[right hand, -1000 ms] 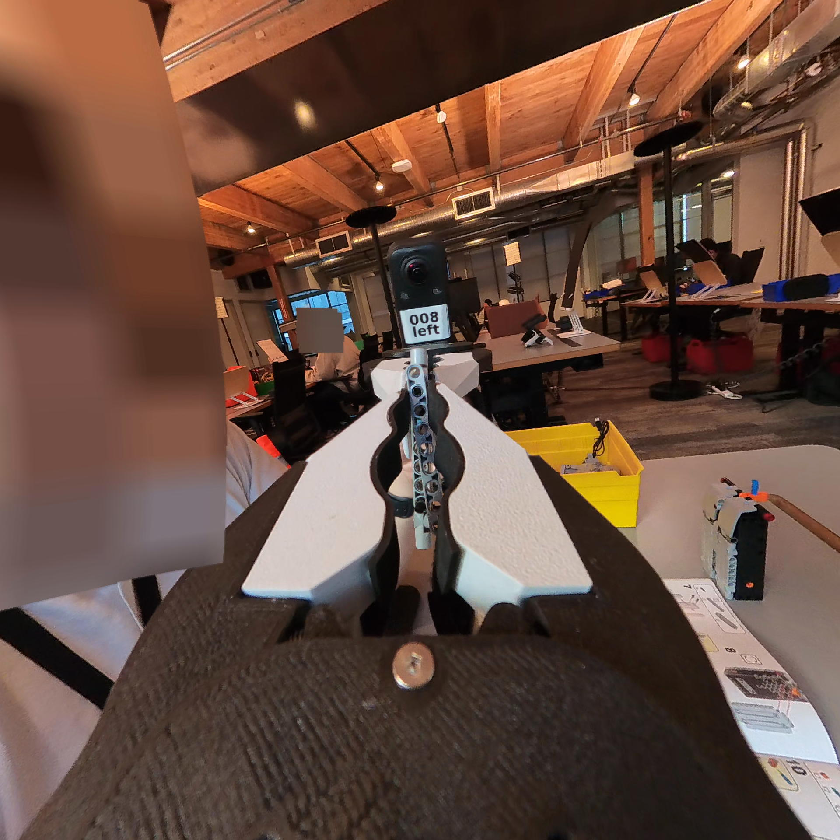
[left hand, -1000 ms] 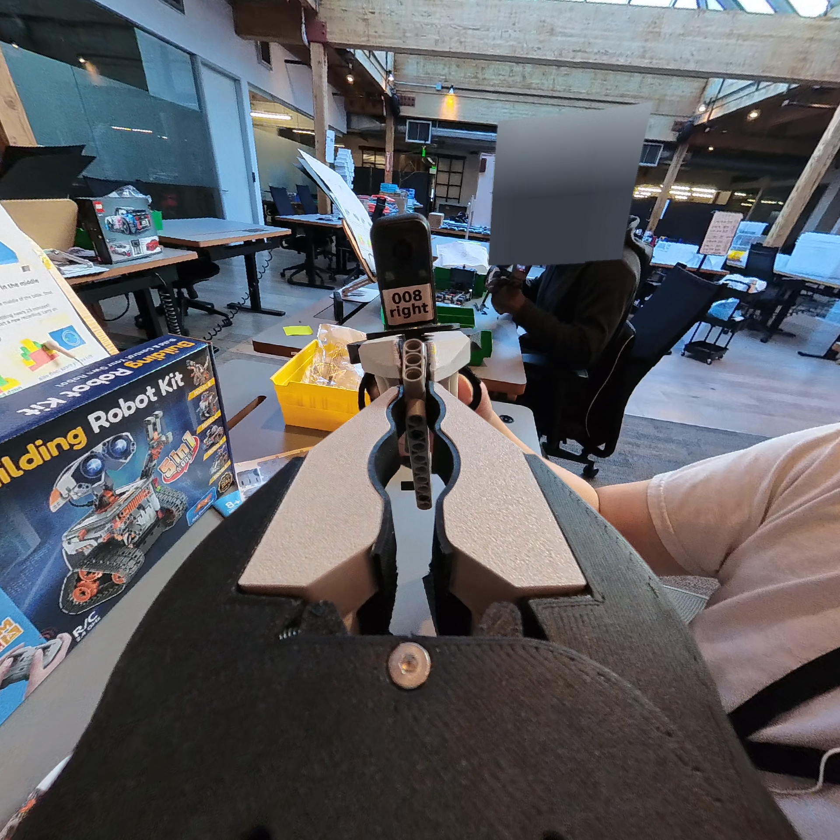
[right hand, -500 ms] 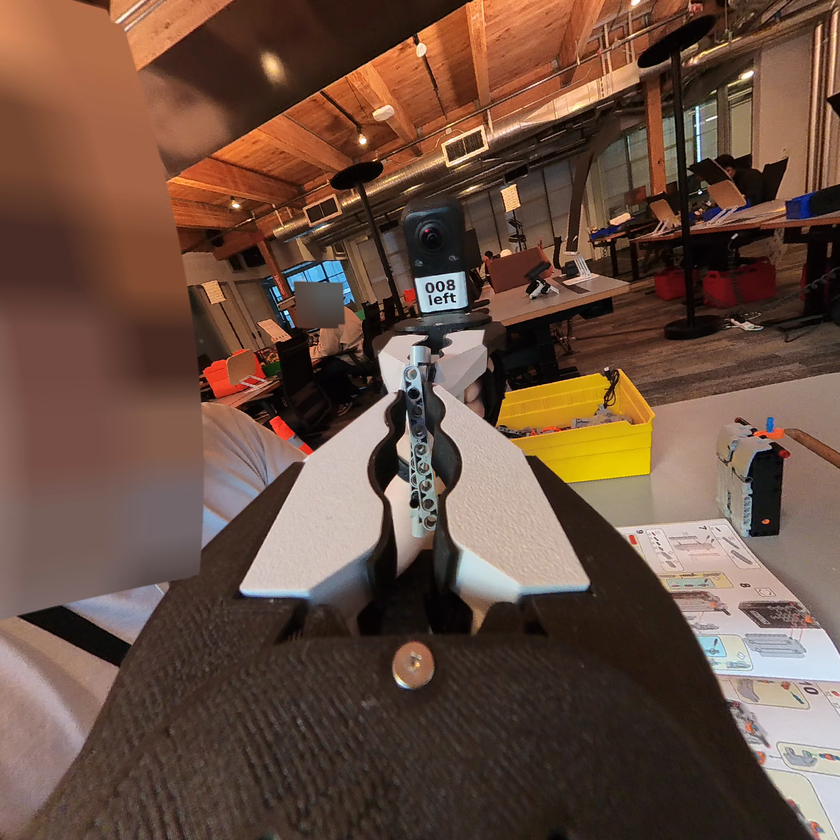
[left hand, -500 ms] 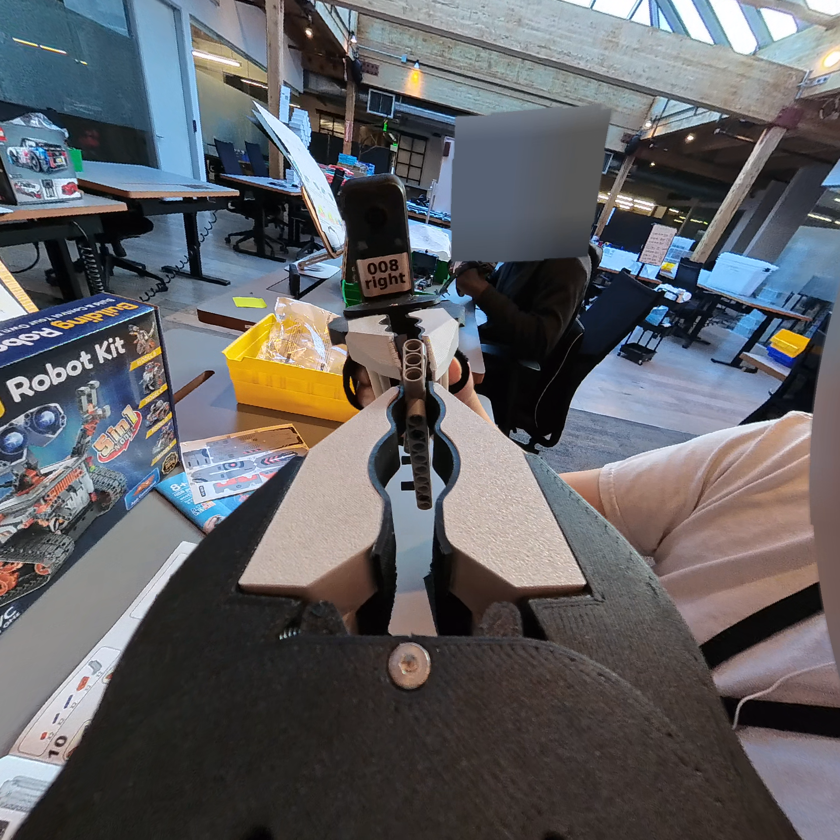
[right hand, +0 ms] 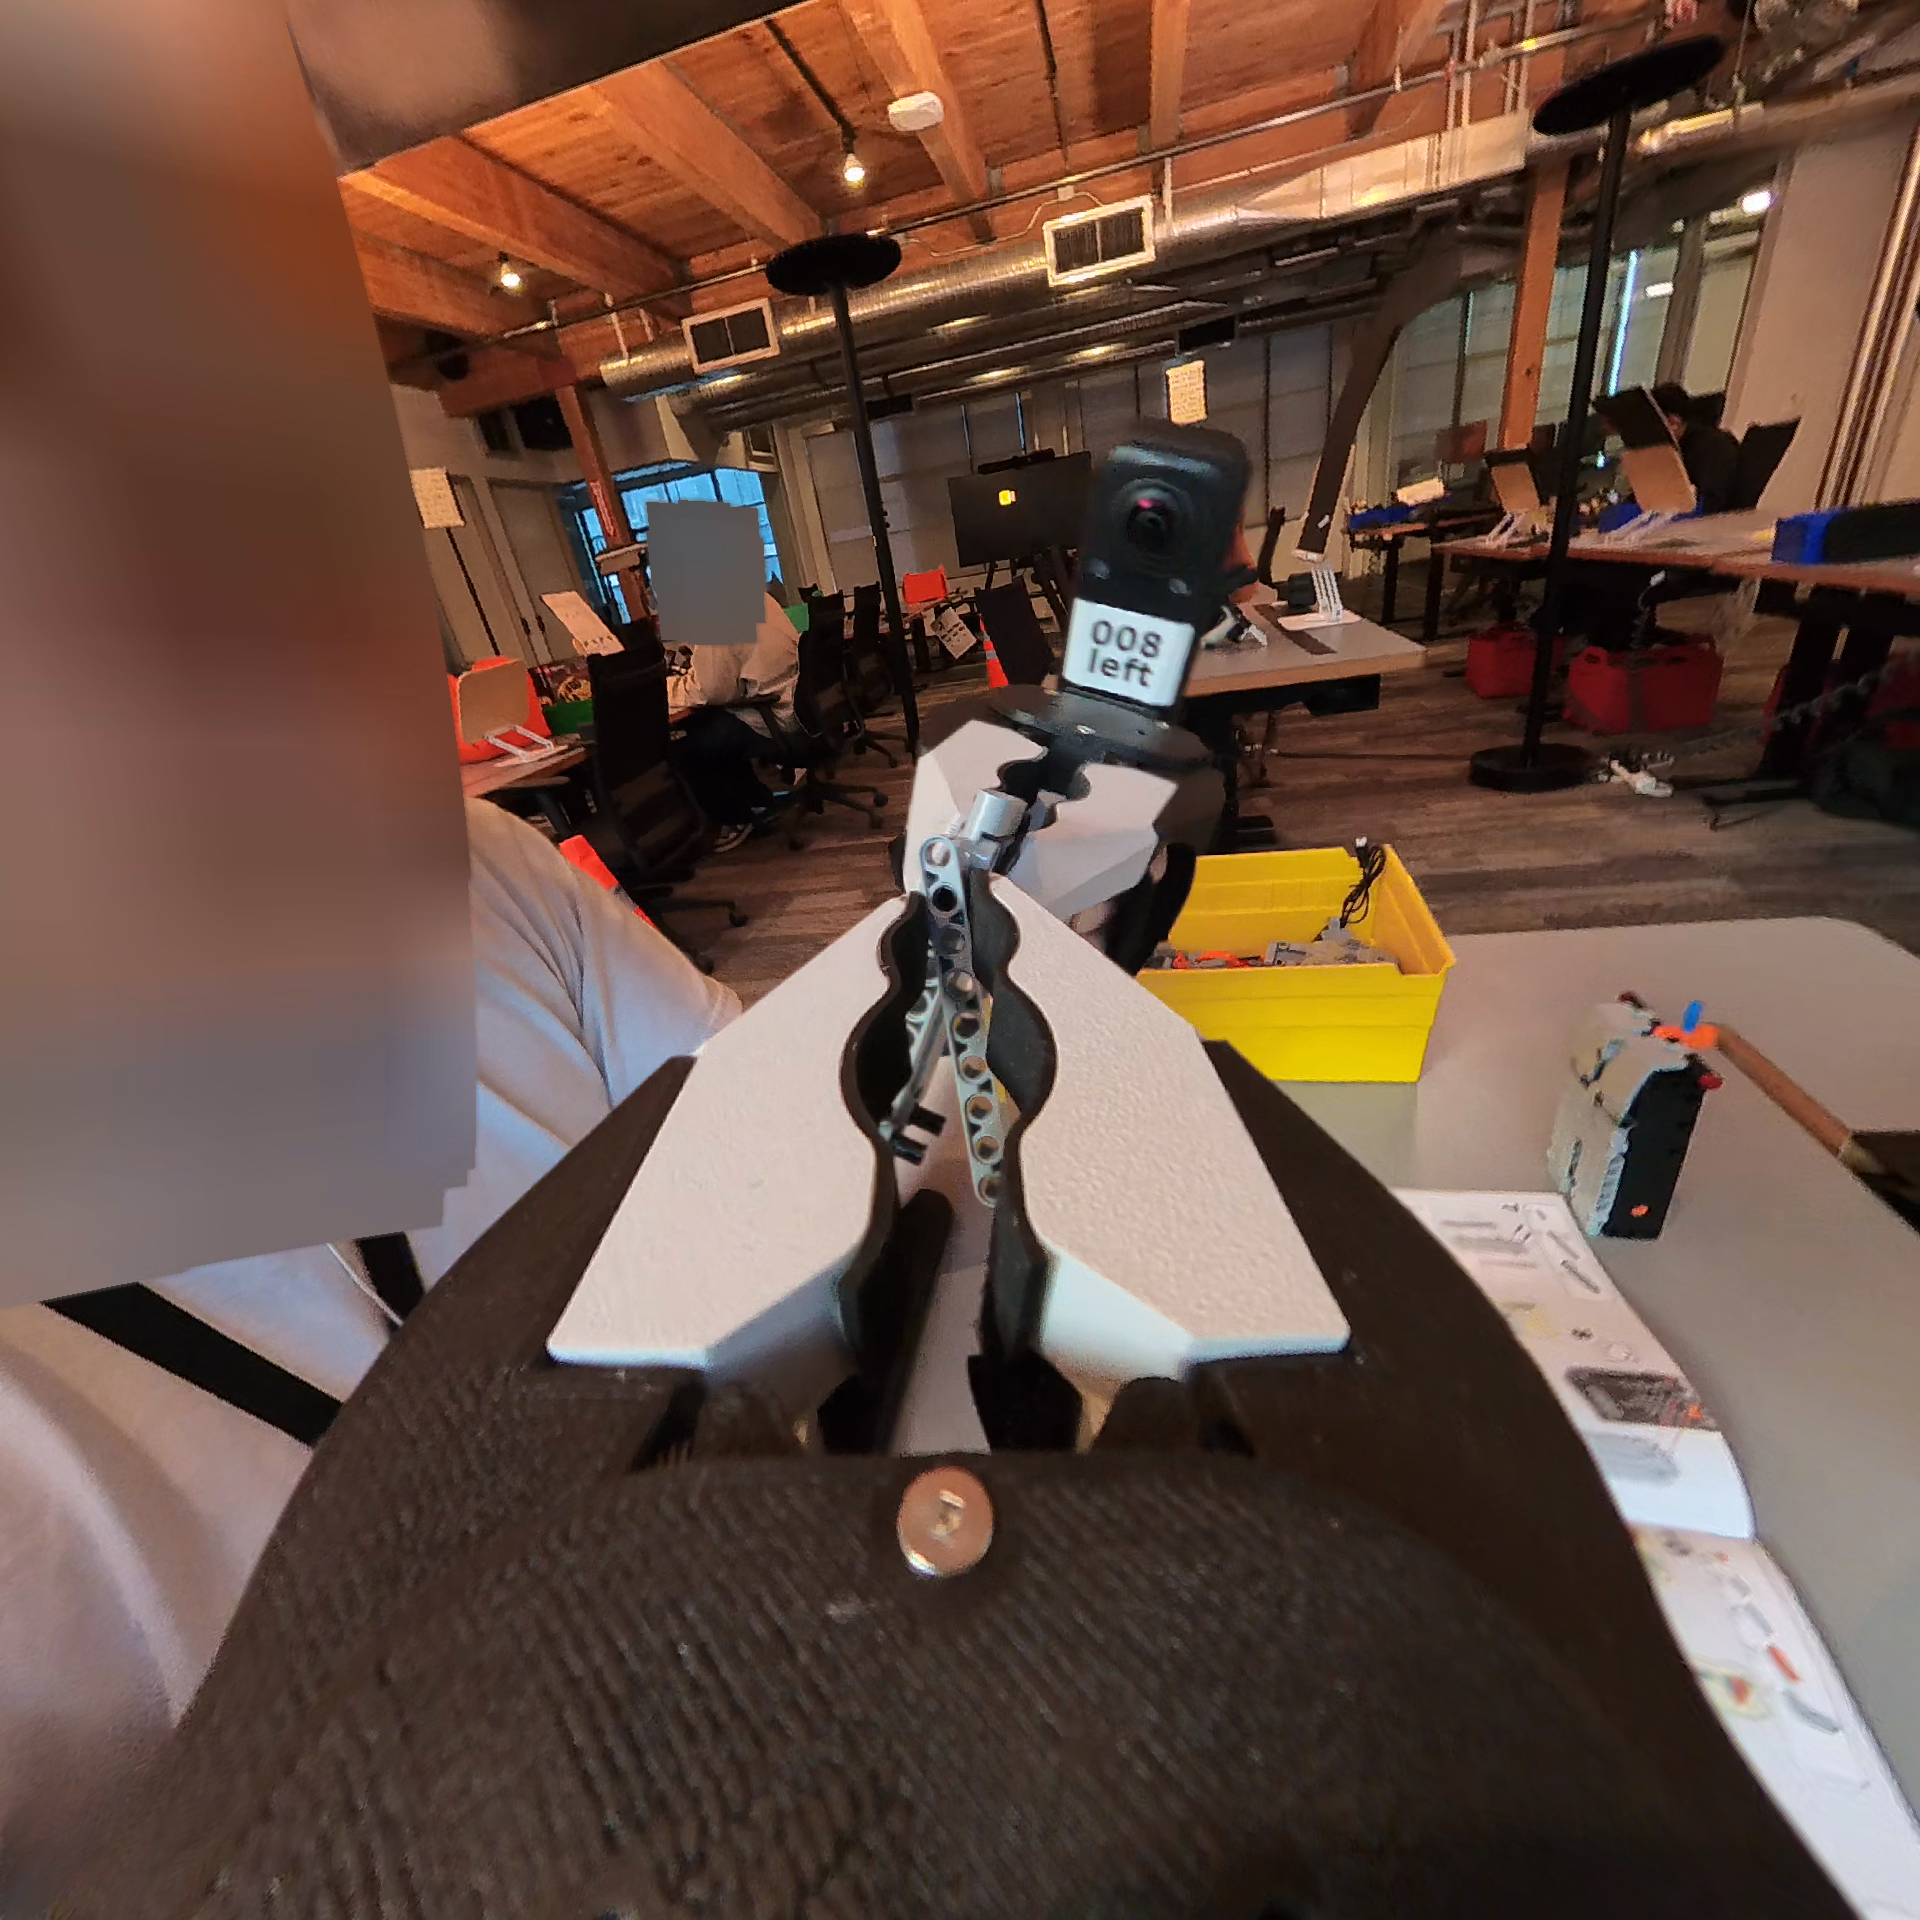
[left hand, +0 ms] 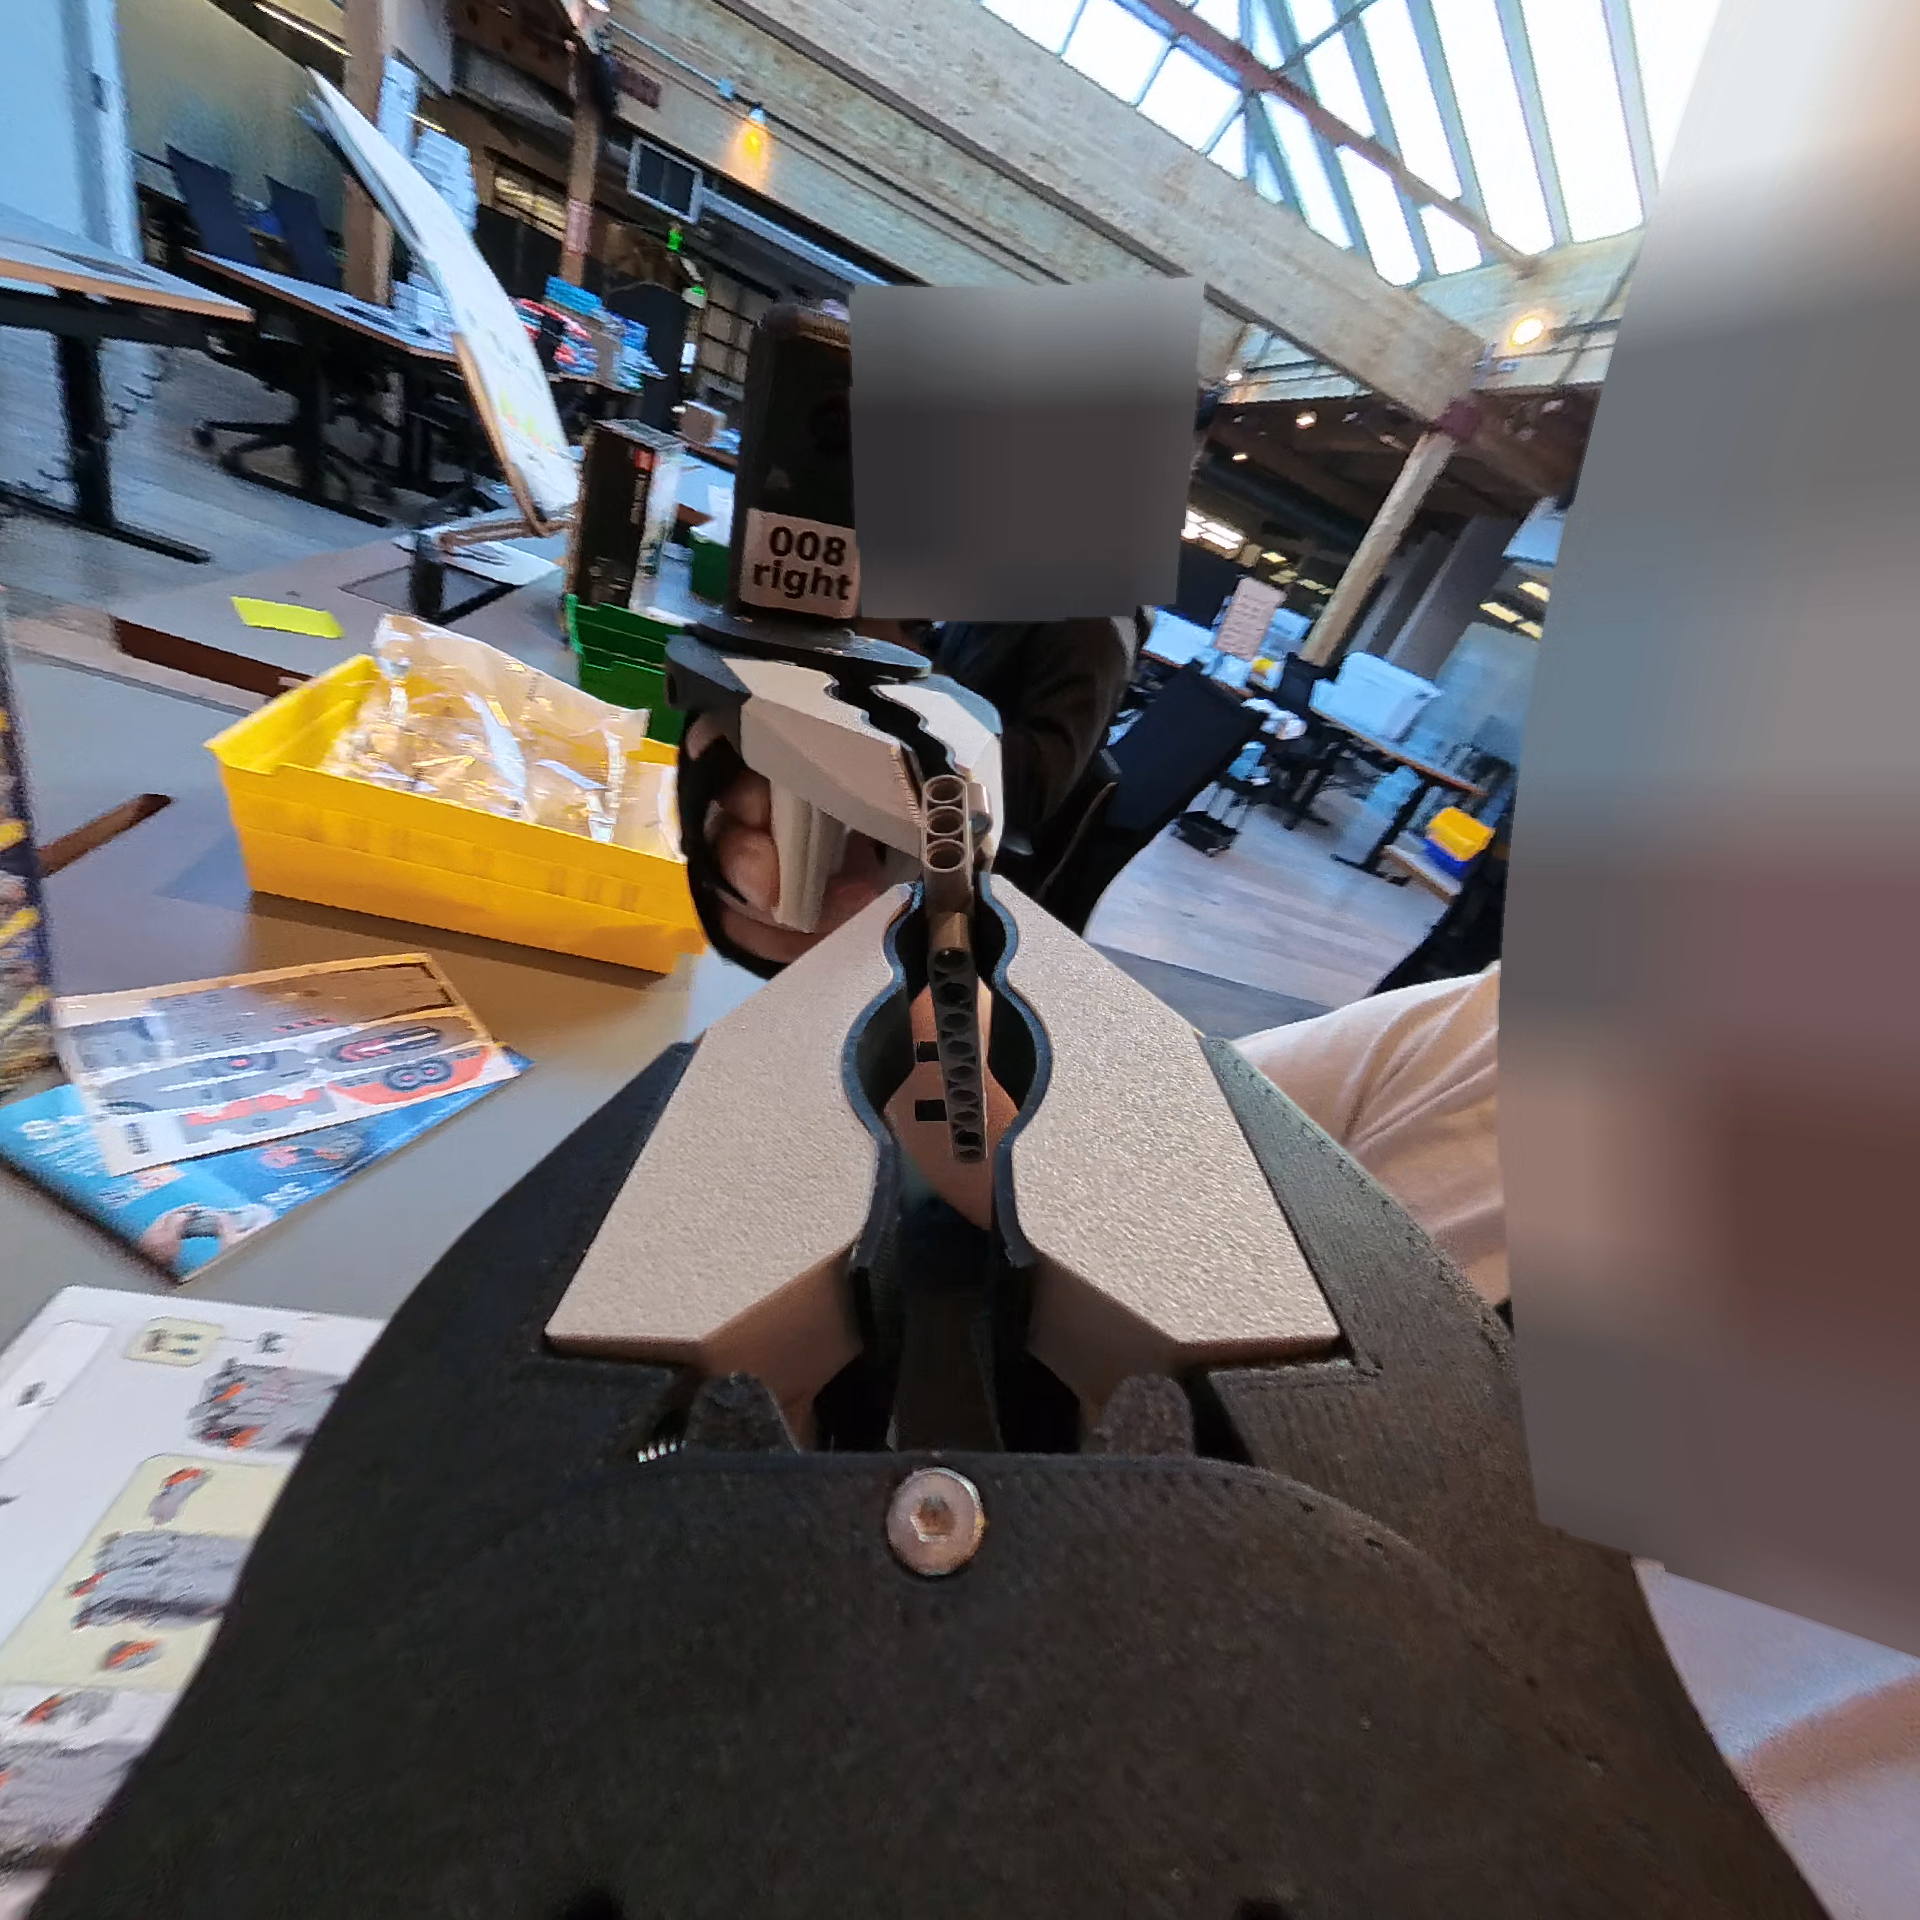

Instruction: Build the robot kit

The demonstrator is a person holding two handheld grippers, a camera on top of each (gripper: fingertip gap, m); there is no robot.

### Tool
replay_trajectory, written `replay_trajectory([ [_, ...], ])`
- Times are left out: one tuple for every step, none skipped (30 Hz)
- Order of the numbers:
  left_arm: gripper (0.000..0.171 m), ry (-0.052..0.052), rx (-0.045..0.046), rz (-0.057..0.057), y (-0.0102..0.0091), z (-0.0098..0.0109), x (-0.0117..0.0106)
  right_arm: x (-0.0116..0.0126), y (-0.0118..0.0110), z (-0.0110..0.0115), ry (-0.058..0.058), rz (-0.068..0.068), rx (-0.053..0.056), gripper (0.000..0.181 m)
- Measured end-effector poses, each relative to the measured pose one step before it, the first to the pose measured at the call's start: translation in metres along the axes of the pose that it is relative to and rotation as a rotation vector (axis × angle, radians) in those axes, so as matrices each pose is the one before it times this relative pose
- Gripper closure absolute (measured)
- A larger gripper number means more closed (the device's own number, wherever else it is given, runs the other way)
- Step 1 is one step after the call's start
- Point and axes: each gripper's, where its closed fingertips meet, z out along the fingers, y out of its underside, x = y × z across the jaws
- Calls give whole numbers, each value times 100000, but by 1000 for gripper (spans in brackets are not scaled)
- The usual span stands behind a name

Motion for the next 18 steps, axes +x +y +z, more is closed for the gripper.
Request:
replay_trajectory([
  [166,-3555,-475,2663,-13,-31,-315,301,50,-77,492,3851,180,175],
  [167,-3890,-491,3895,-27,-42,-275,236,-20,-32,-3,4021,668,174],
  [167,-3320,-429,3791,-34,-61,-161,131,-34,28,-440,3674,719,174],
  [166,-2782,-754,2285,-5,-76,-140,140,33,43,-8,2667,220,174],
  [166,-2834,-923,2391,47,-91,-172,201,50,36,763,1286,-57,174],
  [166,-2827,-1330,2613,119,-72,-207,213,122,17,1114,1720,-629,174],
  [166,-1983,-1392,1912,128,-62,-103,80,122,28,270,1905,-649,174],
  [167,-339,-658,1137,40,-35,100,-153,59,49,-949,1012,-203,174],
  [167,148,-662,662,66,-23,129,-80,118,34,-477,1601,-674,174],
  [167,-587,-1329,719,176,-21,-28,114,191,-4,856,1051,-1339,174],
  [166,-467,-1572,524,228,1,-45,66,237,-10,744,-382,-1514,174],
  [166,820,-795,-192,132,16,113,-124,130,-11,-397,-1507,-927,174],
  [167,1553,572,-1038,-49,37,170,-186,-67,-17,-619,-2095,227,174],
  [167,2276,1128,-1986,-120,38,197,-236,-93,-12,-741,-2891,294,174],
  [167,2868,1235,-2351,-133,26,243,-261,-108,20,-598,-3798,371,174],
  [167,2662,1412,-2249,-145,9,201,-182,-156,31,46,-3275,608,174],
  [167,2377,1431,-2412,-151,-5,153,-156,-134,33,317,-3382,403,174],
  [167,2789,695,-2440,-45,9,233,-236,-29,44,-52,-3861,-240,174],
])
